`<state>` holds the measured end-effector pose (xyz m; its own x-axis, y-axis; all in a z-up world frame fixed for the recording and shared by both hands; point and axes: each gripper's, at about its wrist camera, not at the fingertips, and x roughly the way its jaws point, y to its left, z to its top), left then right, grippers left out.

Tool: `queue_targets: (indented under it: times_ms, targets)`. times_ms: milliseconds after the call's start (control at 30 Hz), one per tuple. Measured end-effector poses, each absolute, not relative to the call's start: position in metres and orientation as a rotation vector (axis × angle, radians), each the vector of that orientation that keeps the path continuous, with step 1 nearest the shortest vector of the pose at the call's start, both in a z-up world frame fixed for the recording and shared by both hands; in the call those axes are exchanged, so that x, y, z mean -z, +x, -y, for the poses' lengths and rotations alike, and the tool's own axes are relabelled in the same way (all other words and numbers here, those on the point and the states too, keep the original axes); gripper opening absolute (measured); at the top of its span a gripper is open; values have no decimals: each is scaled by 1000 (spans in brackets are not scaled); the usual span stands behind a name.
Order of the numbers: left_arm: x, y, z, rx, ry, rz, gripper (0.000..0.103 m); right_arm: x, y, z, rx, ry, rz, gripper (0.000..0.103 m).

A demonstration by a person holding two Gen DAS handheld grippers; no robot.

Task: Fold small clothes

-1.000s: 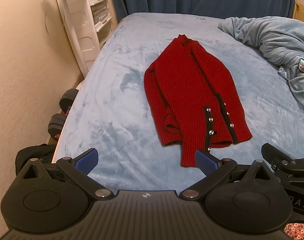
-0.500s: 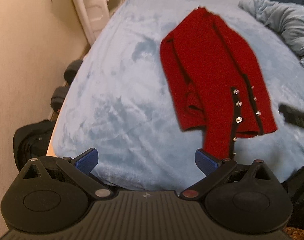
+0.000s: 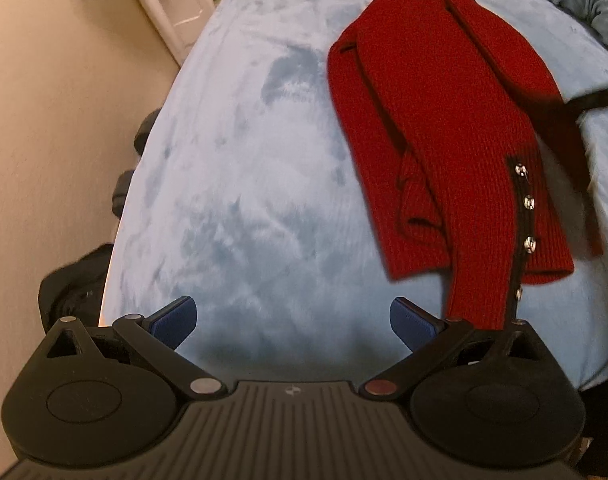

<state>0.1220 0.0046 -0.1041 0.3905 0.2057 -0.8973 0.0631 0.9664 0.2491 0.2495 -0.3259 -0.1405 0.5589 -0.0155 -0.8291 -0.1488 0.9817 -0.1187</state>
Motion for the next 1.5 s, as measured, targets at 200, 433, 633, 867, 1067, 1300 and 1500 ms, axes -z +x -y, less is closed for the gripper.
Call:
queue_targets:
  times_ms: [200,433,633,867,1067,1300,1500]
  targets:
    - [100,138,18,-87,274,-1157,103,46,341,465,581,-295,-619,8]
    - [105,146,31,-56,258,-1165,103,84,268,485,410,151,-711,76]
    - [116,175,83,146,268,-1127,103,164,166,440,341,409,-818,75]
    - [172,213,149,327,363,-1222,92,181,103,412,296,496,-938,75]
    - [118,221,90,324,166,-1171,13,160,107,396,236,357,-887,75]
    - [35,266,-13,186,106,-972,12,158,139,364,124,440,-891,75]
    - [71,241,21,274,160,-1010,12,171,166,344,-27,742,-922,75]
